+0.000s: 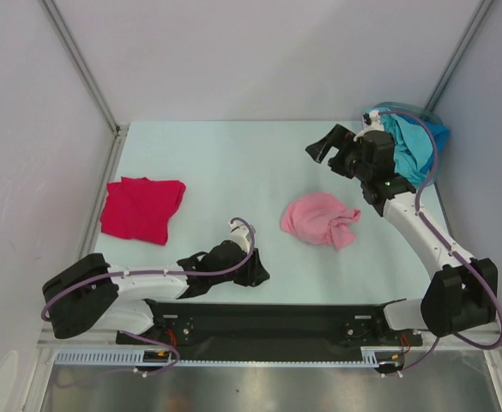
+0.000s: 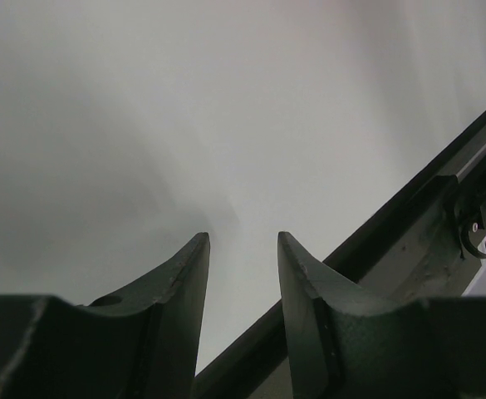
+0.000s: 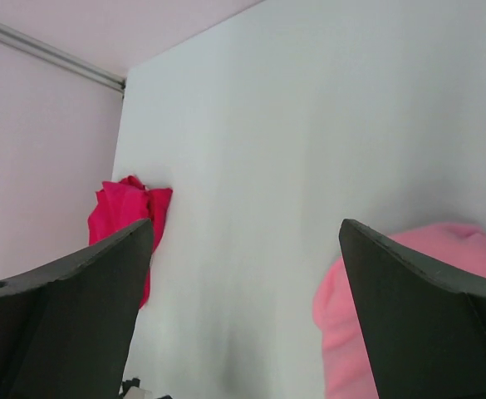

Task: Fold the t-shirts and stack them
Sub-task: Move the tshirt to the center of the board

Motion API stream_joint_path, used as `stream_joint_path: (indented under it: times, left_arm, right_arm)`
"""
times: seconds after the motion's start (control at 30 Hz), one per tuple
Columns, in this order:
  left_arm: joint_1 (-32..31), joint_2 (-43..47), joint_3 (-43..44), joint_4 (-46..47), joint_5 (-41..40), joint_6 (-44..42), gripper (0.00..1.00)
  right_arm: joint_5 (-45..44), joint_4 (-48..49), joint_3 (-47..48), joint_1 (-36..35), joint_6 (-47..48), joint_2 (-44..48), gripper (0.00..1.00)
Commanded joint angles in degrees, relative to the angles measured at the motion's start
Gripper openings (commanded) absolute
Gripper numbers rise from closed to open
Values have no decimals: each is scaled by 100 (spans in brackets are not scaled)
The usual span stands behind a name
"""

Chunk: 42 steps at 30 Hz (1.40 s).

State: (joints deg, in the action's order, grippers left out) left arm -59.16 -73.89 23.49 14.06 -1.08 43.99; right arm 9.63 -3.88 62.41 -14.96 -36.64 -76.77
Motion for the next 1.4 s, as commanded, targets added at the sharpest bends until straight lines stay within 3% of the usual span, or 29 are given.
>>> stream_joint_path:
  times: [0.0,0.43,0.93,1.37]
  left_arm:
    - [-52,-12,156,193,-6,92,44]
    - [-87,409,78,-26,-76,136,44]
    - [-96,797,15,-377,-190,137,44]
    - [-96,2000,-160,-1353,-515,189,45]
  right_arm:
    - [171,-166,236,72,-80,-381,100]
    - [197,1706,-28,511,-256,-2965,100]
    - [584,1952,1053,749,262,-3897,100]
    - [452,1619,1783,1364,518,-4539,100]
